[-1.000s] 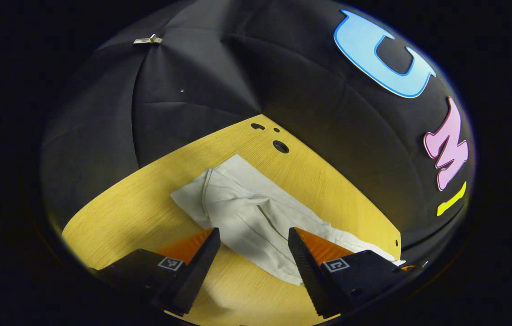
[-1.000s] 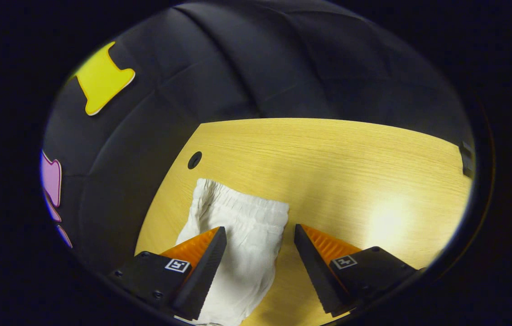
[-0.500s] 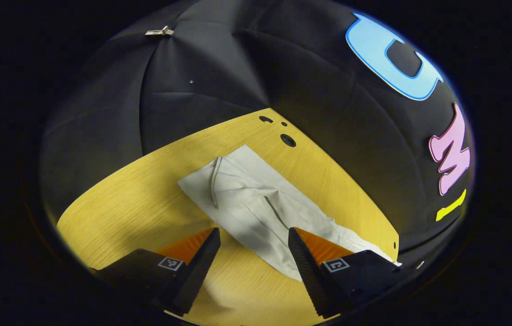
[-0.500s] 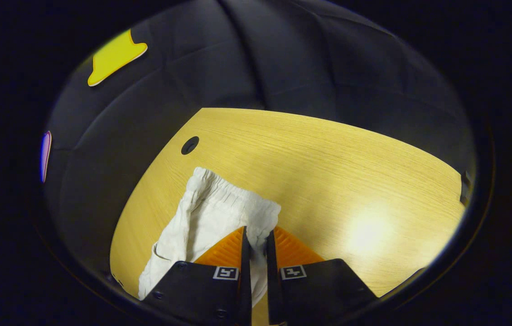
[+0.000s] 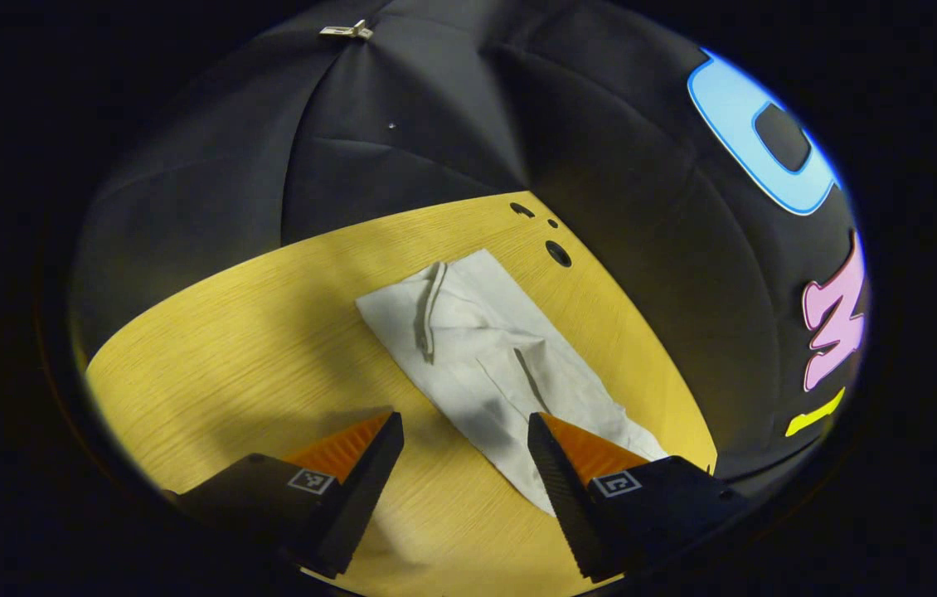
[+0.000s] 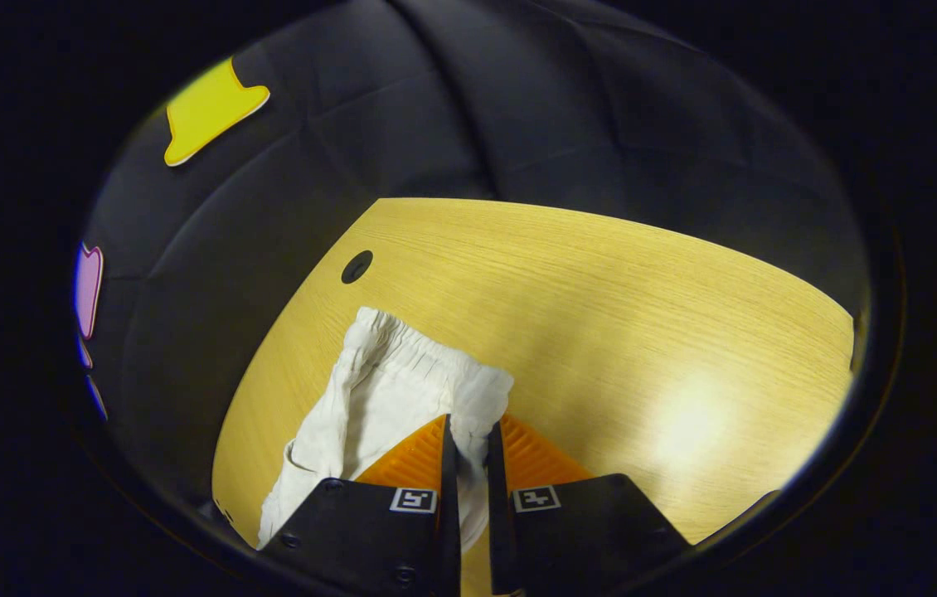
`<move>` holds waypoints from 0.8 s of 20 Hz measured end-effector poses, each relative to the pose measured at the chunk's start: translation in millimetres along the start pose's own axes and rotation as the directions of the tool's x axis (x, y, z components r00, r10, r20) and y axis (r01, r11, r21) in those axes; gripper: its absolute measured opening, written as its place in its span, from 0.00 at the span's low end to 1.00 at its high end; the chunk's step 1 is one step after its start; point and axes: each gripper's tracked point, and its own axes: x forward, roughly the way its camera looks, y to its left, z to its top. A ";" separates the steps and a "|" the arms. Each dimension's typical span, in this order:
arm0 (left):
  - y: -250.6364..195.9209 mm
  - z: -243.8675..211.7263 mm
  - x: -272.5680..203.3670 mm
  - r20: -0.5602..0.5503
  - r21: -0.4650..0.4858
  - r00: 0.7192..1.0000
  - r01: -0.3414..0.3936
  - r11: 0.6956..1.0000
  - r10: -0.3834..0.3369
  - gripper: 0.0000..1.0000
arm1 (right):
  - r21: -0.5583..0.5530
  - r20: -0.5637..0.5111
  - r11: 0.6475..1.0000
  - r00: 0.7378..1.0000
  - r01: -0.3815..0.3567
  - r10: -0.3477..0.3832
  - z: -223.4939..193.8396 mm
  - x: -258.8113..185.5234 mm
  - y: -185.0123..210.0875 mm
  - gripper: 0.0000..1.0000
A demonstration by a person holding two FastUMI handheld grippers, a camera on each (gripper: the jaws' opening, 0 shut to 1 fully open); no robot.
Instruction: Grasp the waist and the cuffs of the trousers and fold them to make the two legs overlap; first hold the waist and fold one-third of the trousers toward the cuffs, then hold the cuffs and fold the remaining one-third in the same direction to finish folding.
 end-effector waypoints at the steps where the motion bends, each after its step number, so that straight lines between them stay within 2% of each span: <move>1: -2.4 3.7 4.7 0.004 -0.005 1.000 -0.001 1.000 0.001 0.97 | -0.003 0.002 1.000 1.000 0.000 0.000 0.7 -0.4 0.1 0.19; 4: -13.7 12.9 22.3 0.012 0.005 1.000 -0.014 1.000 0.014 1.00 | -0.016 0.010 1.000 1.000 -0.007 0.008 1.4 -0.4 -0.2 0.19; 5: -15.7 15.0 26.1 0.012 0.025 1.000 -0.027 0.999 0.027 0.97 | -0.017 0.010 1.000 1.000 -0.010 0.010 1.0 -0.6 0.0 0.19; 7: -12.8 14.8 32.9 0.018 0.090 0.996 -0.089 0.992 0.088 0.95 | -0.015 0.008 1.000 1.000 -0.014 0.014 0.9 -0.2 0.4 0.19; 8: -8.6 15.6 40.3 0.019 0.128 0.989 -0.148 0.981 0.147 0.82 | -0.014 0.007 1.000 1.000 -0.015 0.015 0.7 -0.6 0.2 0.19; 9: -1.6 18.6 45.6 0.023 0.161 0.979 -0.201 0.966 0.200 0.63 | -0.015 0.008 1.000 1.000 -0.016 0.016 0.7 -0.4 -0.1 0.19; 11: -0.3 19.0 49.1 0.029 0.178 0.973 -0.230 0.957 0.229 0.24 | -0.019 0.010 1.000 1.000 -0.017 0.018 1.5 -0.3 0.0 0.19; 14: 0.3 13.4 43.4 -0.005 0.146 0.977 -0.210 0.967 0.213 0.11 | -0.018 0.007 1.000 1.000 -0.025 0.025 0.4 -0.5 0.2 0.19; 16: 0.0 8.6 39.4 -0.026 0.106 0.982 -0.182 0.978 0.186 0.07 | -0.012 0.011 1.000 1.000 -0.016 0.016 1.4 -2.3 -0.8 0.18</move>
